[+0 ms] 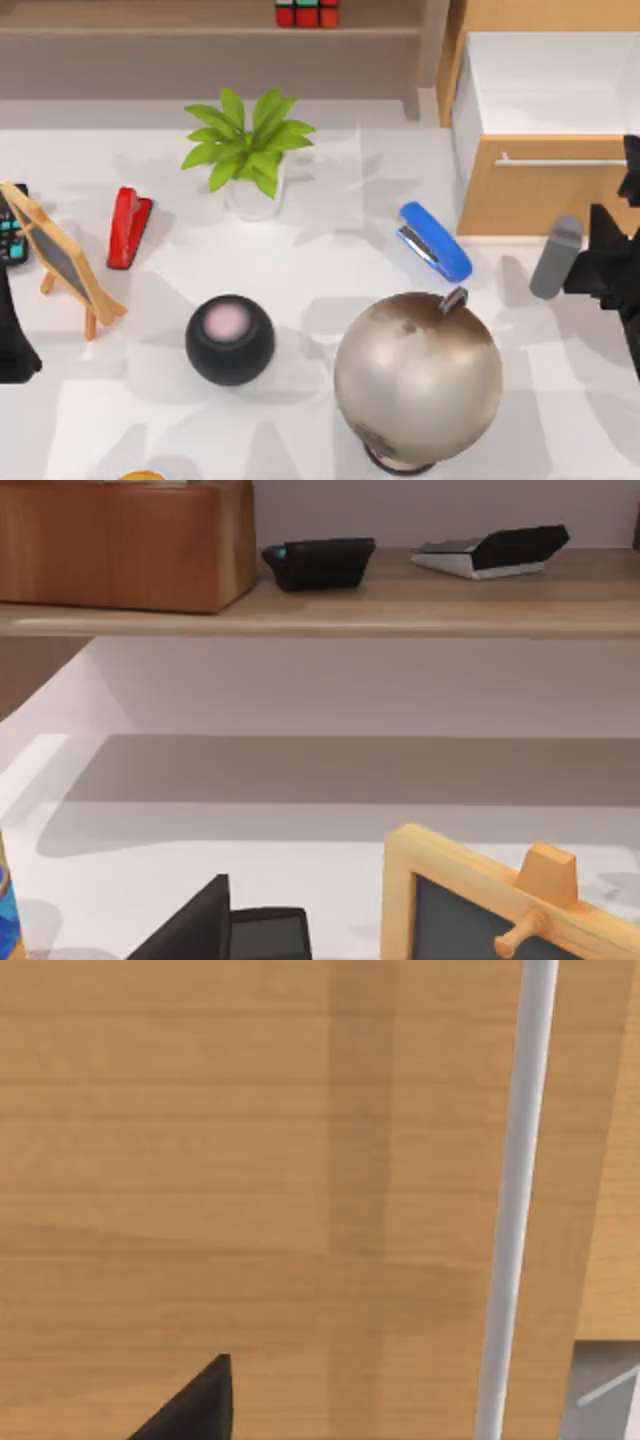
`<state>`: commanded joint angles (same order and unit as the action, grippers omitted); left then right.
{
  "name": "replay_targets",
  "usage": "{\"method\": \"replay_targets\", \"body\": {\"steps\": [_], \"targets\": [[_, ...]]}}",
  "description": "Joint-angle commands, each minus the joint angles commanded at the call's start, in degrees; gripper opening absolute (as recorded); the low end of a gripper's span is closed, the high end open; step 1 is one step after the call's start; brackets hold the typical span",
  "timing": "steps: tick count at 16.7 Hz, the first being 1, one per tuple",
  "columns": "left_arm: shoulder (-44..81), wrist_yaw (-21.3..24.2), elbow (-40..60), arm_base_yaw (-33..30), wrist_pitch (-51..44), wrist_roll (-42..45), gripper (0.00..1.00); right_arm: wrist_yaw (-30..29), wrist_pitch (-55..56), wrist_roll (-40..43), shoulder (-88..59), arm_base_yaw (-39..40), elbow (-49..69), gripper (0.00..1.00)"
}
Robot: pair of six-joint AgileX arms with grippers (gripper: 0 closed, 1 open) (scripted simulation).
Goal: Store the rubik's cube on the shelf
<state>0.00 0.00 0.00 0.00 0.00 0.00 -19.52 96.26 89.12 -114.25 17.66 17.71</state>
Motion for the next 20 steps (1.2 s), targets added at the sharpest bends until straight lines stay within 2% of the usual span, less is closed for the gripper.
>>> {"method": "replay_targets", "body": {"steps": [12,20], "targets": [[0.0,0.0,0.0,0.0,0.0,0.0,1.0,0.0,0.0,0.0,0.0,0.0,0.0,0.02],[0.0,0.0,0.0,0.0,0.0,0.0,1.0,0.0,0.0,0.0,0.0,0.0,0.0,0.0]]}}
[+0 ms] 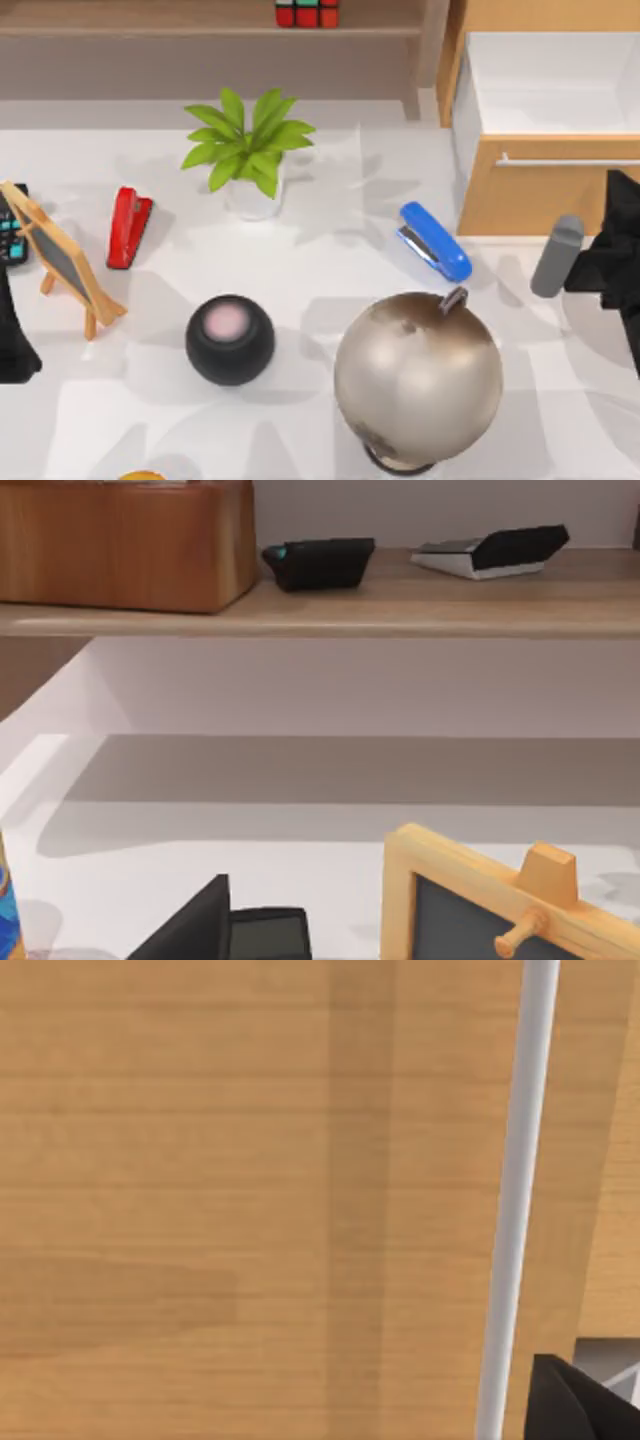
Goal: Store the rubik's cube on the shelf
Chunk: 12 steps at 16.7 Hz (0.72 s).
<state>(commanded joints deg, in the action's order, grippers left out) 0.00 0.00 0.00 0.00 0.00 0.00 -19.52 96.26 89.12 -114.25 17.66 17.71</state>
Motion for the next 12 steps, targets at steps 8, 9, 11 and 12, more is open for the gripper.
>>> {"method": "replay_targets", "body": {"steps": [8,9,11,12], "targets": [[0.0,0.0,0.0,0.0,0.0,0.0,1.0,1.4,-3.7,0.0,-1.7,-1.7,5.5,0.0],[0.0,0.0,0.0,0.0,0.0,0.0,1.0,1.7,-4.7,0.0,-2.2,-2.1,6.8,0.0],[0.0,0.0,0.0,0.0,0.0,0.0,1.0,2.6,-6.7,0.0,-3.2,-2.8,9.4,0.0],[0.0,0.0,0.0,0.0,0.0,0.0,1.0,3.0,-7.6,0.0,-3.6,-3.1,10.6,0.0]]}}
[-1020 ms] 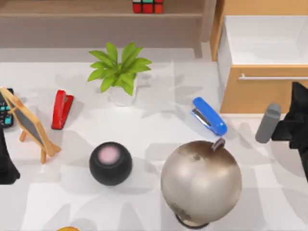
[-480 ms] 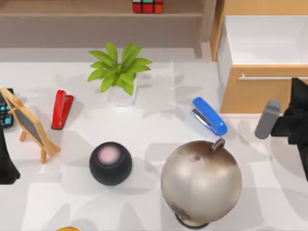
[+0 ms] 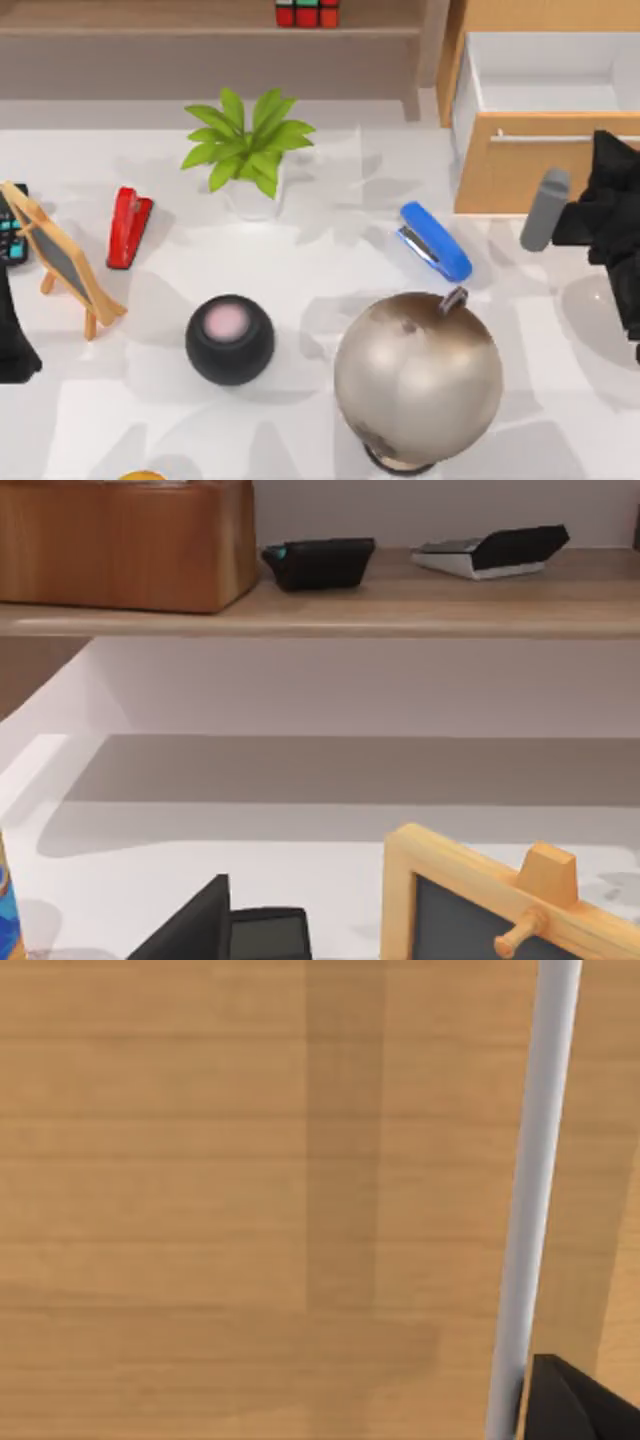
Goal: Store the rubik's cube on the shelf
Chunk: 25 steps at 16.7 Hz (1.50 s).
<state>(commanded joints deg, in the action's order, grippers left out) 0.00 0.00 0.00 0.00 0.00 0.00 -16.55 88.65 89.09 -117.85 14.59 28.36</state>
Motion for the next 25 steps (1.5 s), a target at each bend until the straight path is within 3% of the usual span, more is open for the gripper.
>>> {"method": "replay_targets", "body": {"steps": [25], "targets": [[0.0,0.0,0.0,0.0,0.0,0.0,1.0,3.6,-10.8,0.4,-6.5,-3.3,18.7,0.0]]}}
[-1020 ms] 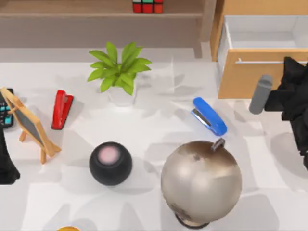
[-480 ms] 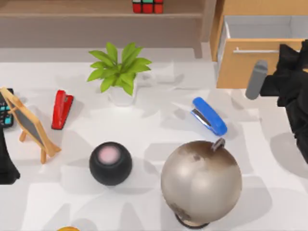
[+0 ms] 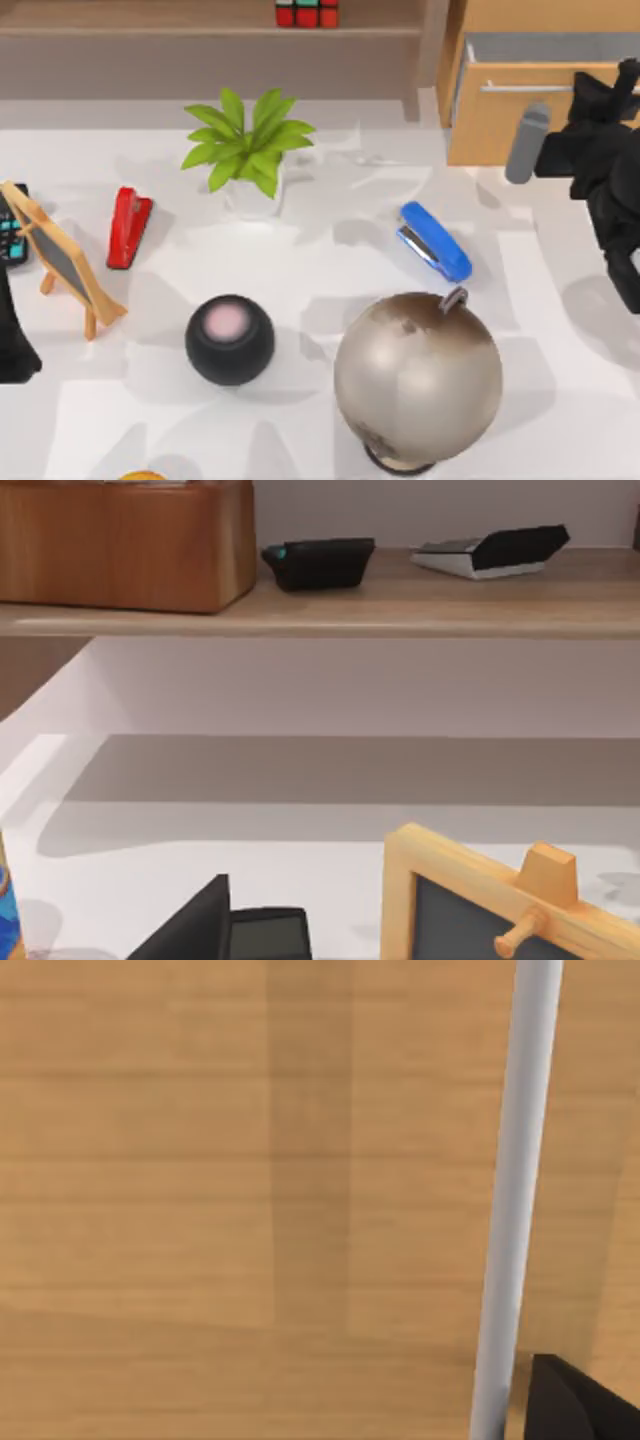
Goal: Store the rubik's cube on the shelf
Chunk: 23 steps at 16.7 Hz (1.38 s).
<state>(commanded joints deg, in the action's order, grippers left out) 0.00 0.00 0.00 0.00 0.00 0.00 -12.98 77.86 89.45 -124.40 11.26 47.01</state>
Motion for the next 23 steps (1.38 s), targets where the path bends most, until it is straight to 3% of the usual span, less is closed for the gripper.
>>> {"method": "replay_targets", "body": {"steps": [22,23], "targets": [[0.0,0.0,0.0,0.0,0.0,0.0,1.0,1.9,-9.0,0.1,-7.1,-1.7,16.5,0.0],[0.0,0.0,0.0,0.0,0.0,0.0,1.0,1.9,-9.0,0.1,-7.1,-1.7,16.5,0.08]]}}
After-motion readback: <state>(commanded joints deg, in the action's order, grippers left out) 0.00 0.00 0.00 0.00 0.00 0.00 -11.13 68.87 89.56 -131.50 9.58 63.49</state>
